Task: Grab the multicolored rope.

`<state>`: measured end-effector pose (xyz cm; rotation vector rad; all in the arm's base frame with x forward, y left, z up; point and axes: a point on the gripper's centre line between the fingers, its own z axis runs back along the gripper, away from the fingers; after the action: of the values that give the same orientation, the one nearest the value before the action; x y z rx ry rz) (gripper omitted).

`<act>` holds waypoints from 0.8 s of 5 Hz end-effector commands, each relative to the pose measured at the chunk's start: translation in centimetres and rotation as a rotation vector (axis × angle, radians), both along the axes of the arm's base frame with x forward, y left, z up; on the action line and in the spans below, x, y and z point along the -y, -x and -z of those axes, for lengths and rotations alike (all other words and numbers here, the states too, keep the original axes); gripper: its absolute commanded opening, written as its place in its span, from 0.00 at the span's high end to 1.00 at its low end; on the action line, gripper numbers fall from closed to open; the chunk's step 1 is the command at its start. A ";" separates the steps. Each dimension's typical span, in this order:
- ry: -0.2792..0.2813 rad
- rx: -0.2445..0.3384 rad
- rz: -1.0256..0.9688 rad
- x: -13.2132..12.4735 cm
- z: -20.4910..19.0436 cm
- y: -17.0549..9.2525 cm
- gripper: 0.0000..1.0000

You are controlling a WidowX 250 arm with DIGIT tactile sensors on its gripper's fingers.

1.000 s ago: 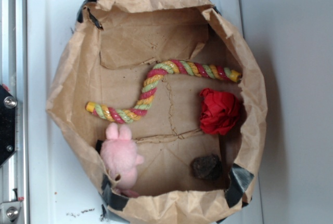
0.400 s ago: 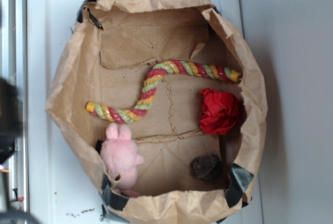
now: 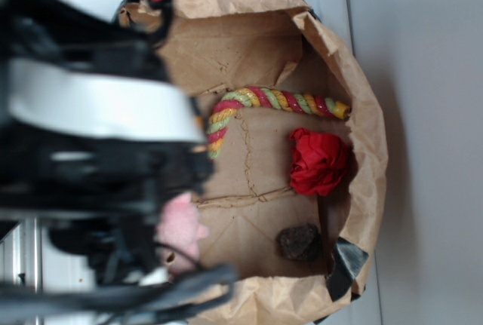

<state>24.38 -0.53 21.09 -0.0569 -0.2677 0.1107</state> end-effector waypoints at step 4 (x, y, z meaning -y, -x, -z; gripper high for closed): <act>-0.115 0.030 -0.080 -10.0 12.4 -5.5 0.00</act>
<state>29.58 8.38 7.09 0.0434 -0.2608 0.1599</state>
